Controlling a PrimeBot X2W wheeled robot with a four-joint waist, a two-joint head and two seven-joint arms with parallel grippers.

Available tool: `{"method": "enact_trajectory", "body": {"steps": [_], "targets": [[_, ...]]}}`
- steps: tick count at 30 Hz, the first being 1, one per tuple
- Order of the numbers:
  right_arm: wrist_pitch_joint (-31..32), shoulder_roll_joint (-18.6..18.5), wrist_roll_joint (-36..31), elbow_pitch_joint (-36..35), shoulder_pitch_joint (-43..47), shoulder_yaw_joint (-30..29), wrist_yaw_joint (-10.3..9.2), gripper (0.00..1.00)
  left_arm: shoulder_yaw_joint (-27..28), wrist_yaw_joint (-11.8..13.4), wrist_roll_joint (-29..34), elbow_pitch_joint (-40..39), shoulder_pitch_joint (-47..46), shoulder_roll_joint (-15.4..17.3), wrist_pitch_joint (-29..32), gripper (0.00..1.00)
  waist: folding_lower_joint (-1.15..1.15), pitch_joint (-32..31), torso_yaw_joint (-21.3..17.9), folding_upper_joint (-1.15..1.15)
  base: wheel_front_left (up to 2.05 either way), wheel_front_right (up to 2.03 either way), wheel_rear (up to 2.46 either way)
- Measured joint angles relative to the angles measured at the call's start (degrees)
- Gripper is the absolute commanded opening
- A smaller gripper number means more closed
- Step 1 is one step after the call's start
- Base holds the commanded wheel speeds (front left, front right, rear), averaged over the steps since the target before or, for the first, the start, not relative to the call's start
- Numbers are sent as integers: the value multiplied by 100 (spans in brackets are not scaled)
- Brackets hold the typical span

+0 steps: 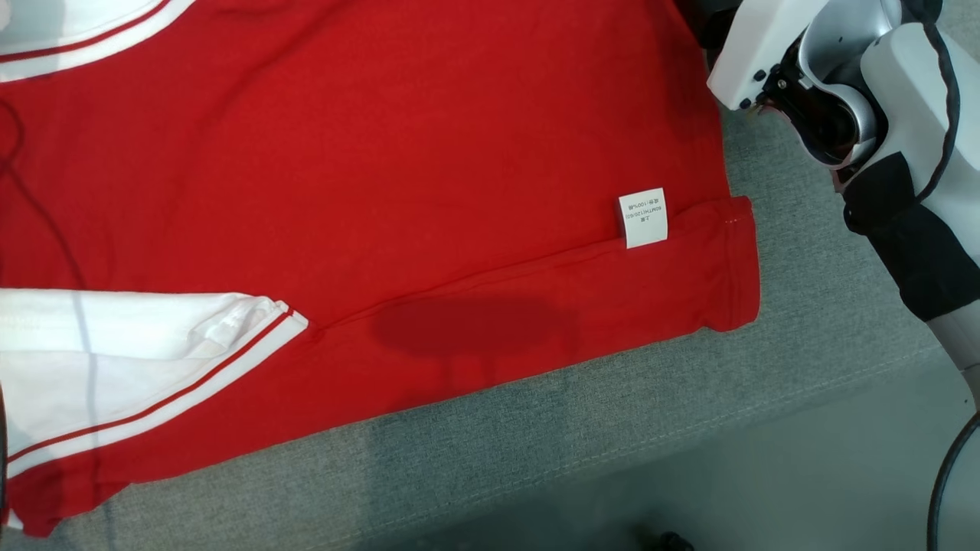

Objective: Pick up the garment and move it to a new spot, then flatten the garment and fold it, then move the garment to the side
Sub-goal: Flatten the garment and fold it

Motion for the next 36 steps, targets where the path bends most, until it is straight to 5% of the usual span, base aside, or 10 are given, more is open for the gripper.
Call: {"method": "enact_trajectory", "body": {"steps": [7, 9, 10, 11, 12, 13, 14, 15, 24, 36], "targets": [[-235, 111, 289, 318, -224, 291, 0, 100, -177, 0, -241, 311, -240, 0, -147, 100, 0, 136, -62, 0, 0, 0, 0], [-248, 136, 379, 442, -244, 396, 0, 100, -231, 0, -308, 365, -288, -23, -142, 36, 0, 140, -48, 0, 0, 0, 0], [-286, 148, 420, 480, -250, 428, 0, 100, -270, 0, -332, 389, -321, -36, -143, 13, 0, 141, -39, 0, 0, 0, 0], [-298, 153, 459, 508, -259, 460, 0, 78, -302, 0, -357, 408, -336, -46, -148, 0, 0, 140, -28, 0, 0, 0, 0], [-314, 158, 500, 545, -280, 511, 0, 49, -341, 0, -396, 431, -336, -56, -146, 0, 0, 136, -16, 0, 0, 0, 0], [-349, 165, 552, 587, -309, 552, 0, 42, -379, 0, -428, 441, -336, -65, -148, 0, 0, 131, 0, 0, 0, 0, 0], [-374, 169, 592, 620, -329, 579, 0, 10, -419, 0, -457, 441, -337, -67, -152, 0, 0, 125, 13, 0, 0, 0, 0], [-441, 169, 613, 644, -333, 599, 0, 0, -461, 0, -509, 434, -337, -71, -168, 0, 0, 118, 26, 0, 0, 0, 0], [-915, -204, 955, 388, -287, 996, 0, 0, -854, 0, -961, 59, -336, -40, -445, 0, 0, 5, 213, 0, 0, 0, 0], [-1794, -1928, 995, -1524, 424, 2127, 0, 0, -1291, 0, -1741, -1238, 74, 467, -803, 0, 0, -296, 680, 0, 0, 0, 0]]}}
